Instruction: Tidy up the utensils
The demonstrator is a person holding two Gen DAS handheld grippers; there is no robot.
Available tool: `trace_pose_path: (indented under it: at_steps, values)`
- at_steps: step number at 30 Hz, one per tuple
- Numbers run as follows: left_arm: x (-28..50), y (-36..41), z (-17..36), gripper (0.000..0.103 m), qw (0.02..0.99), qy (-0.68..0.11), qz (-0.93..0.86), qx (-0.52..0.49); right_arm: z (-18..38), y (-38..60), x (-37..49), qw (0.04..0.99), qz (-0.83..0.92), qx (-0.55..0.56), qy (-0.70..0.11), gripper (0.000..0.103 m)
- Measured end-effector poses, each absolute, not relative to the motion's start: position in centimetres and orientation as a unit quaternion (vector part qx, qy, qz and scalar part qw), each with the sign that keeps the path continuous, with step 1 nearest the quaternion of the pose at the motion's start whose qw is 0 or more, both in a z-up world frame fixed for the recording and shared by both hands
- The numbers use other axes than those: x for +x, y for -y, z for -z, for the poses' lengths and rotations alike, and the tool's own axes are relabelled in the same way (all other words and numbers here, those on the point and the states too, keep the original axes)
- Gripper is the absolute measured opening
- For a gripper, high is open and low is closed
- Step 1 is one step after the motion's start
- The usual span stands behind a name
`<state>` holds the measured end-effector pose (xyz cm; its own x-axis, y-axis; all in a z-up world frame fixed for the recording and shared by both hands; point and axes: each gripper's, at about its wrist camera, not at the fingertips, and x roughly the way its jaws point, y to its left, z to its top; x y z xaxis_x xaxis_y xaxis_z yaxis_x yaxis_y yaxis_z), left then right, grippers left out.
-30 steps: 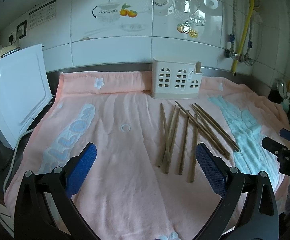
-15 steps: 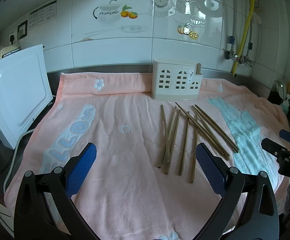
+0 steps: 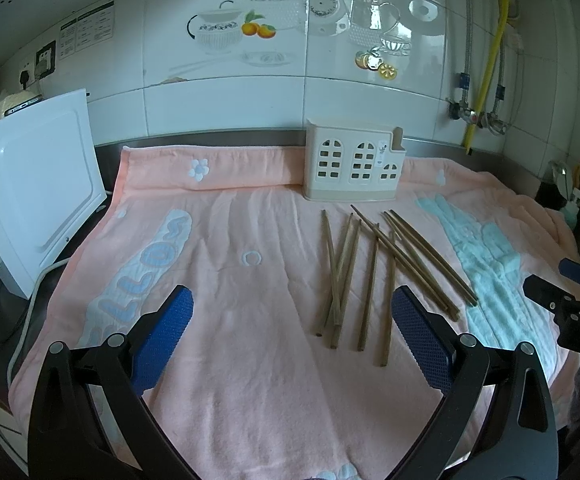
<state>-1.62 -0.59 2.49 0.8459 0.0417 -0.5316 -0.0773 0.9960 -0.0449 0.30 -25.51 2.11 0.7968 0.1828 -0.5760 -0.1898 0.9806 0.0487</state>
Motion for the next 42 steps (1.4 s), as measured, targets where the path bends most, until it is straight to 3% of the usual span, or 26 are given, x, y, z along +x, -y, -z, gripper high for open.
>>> trace_pose_path:
  at_steps: [42]
  values:
    - [1.9, 0.3, -1.5, 0.098, 0.952, -0.3, -0.039, -0.039, -0.9, 25.5, 3.4, 0.941, -0.113, -0.002, -0.318, 0.096]
